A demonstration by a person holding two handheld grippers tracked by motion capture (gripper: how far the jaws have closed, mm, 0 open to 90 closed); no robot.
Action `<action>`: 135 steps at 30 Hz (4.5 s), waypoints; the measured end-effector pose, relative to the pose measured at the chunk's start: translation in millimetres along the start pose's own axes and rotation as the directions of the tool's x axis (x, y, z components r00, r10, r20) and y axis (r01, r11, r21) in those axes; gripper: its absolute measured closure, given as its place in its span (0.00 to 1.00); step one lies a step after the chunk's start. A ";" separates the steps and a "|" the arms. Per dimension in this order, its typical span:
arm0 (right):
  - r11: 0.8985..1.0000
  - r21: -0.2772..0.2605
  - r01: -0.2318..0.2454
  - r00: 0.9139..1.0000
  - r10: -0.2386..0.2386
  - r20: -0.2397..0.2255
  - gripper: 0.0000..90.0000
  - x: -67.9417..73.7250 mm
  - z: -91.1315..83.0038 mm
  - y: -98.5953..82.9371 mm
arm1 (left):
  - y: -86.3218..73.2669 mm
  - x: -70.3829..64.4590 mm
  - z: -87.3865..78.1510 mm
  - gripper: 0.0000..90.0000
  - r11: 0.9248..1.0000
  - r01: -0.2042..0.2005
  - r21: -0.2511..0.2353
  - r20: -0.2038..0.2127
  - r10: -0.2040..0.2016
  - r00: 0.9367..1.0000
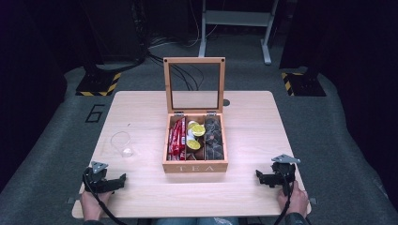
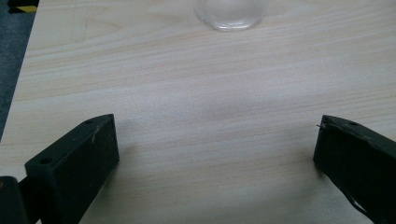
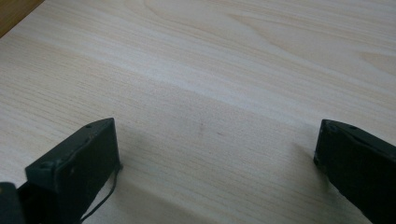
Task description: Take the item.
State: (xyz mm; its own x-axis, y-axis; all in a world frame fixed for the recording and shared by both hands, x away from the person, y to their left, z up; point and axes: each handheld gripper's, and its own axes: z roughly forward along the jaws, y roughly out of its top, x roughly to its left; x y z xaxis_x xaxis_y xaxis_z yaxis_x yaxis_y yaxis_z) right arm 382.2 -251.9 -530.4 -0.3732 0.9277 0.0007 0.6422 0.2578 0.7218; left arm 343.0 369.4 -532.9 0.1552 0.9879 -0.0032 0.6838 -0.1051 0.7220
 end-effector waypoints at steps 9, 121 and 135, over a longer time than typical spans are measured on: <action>1.000 0.000 -0.001 1.000 0.001 0.000 0.00 0.0 0.0 0.0 | 0.1 -0.1 0.1 0.00 1.000 0.001 0.000 0.002 -0.001 1.000; 1.000 0.003 0.001 1.000 -0.001 -0.002 0.00 -0.5 0.2 0.2 | 170.5 -168.4 -27.2 0.00 0.910 -0.402 -0.101 0.291 0.413 0.863; 1.000 0.002 0.001 1.000 -0.001 -0.002 0.00 -0.5 0.2 0.2 | 182.5 -219.5 -2.6 0.00 0.873 -0.476 -0.105 0.353 0.480 0.803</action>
State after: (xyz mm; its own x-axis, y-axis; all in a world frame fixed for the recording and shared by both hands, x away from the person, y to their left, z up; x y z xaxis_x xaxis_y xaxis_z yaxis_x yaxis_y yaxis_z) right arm 382.6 -252.3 -530.4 -0.3753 0.9269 0.0014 0.6435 0.2594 0.7201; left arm 431.9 133.6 -398.7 0.7044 0.7028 0.0998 0.4488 -0.5498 0.7045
